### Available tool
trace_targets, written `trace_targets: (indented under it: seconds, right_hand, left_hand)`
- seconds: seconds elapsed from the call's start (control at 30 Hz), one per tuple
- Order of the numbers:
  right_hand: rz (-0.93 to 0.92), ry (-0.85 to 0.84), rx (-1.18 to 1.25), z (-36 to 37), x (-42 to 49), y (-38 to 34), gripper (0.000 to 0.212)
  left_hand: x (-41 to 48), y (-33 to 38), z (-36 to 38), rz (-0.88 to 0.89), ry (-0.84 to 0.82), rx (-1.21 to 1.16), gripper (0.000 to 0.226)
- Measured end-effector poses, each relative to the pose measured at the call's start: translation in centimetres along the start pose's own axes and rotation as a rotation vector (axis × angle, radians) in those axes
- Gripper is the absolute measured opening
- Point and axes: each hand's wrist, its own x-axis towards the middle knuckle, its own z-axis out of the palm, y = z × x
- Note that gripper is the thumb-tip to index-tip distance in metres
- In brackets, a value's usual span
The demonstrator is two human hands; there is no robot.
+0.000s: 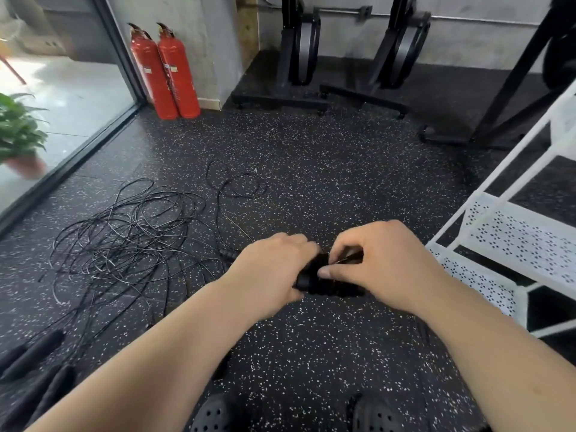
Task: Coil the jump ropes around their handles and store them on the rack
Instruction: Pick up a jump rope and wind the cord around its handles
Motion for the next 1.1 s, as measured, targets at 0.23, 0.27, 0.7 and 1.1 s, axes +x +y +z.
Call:
trace_targets:
  seconds: [0.23,0.27,0.7,1.1]
  right_hand:
    - [0.048,-0.235,0.402,-2.0,0.5,3.2,0.028]
    - [0.046,-0.247,0.46,-2.2,0.5,3.4,0.029]
    - [0.178,-0.119,0.815,-0.6,1.3,3.4,0.03]
    - [0.097,-0.142,0.217,2.3,2.0,2.1,0.027]
  left_hand:
    - [-0.4,1.8,-0.8,0.214,0.021,-0.141,0.038]
    - [-0.5,1.9,-1.0,0.209,0.004,-0.175,0.036]
    - [-1.2,2.1,-3.4,-0.114,0.049,-1.026,0.054]
    - [0.3,-1.5,-1.3,-0.605,0.233,-0.972,0.086]
